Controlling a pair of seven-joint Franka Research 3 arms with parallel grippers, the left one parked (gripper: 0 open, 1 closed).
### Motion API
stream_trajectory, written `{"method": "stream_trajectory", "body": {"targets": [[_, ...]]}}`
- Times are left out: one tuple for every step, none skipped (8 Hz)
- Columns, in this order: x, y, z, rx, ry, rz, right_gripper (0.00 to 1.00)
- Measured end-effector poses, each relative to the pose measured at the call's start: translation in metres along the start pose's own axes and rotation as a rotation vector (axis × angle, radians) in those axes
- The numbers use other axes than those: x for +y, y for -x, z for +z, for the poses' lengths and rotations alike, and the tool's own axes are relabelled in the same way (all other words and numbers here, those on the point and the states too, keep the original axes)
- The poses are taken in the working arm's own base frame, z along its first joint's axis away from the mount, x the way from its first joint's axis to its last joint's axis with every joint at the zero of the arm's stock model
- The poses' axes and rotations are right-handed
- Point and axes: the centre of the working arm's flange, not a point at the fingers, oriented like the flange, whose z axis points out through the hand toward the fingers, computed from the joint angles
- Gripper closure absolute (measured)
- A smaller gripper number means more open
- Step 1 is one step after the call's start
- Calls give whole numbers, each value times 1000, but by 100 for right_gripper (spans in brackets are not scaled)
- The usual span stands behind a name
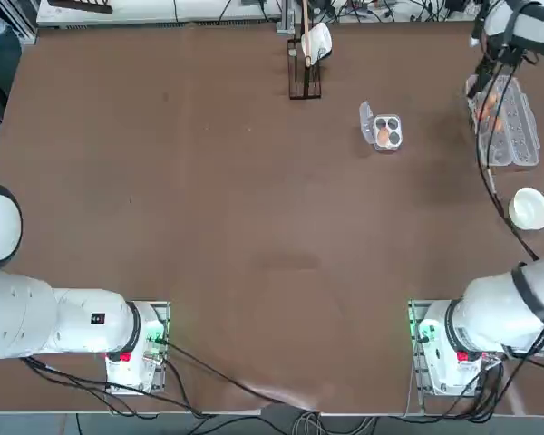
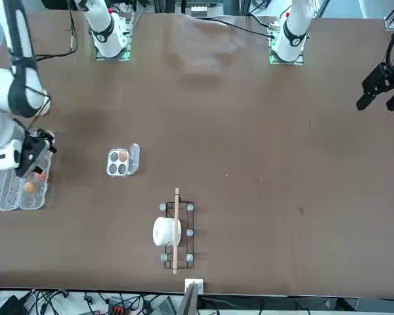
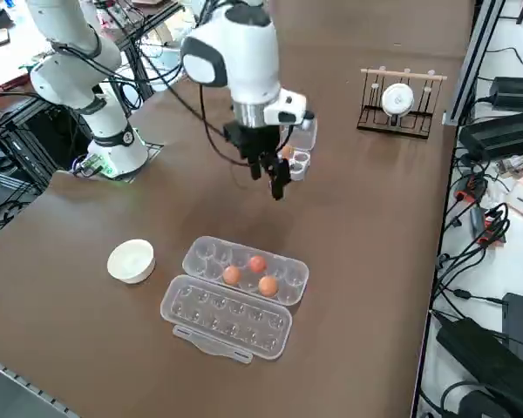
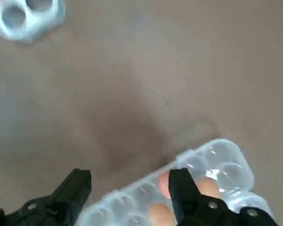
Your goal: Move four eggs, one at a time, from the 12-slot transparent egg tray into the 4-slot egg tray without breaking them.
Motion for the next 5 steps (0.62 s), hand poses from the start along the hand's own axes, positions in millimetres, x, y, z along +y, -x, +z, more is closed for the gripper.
{"method": "stream_trajectory", "body": {"targets": [[19, 19, 17, 1, -10, -76, 0], [35, 32, 38, 24, -28, -139, 0], [47, 42, 62, 62, -50, -198, 0], [55, 51, 84, 87, -69, -240, 0], [60, 56, 101, 92, -82, -269, 0]]}}
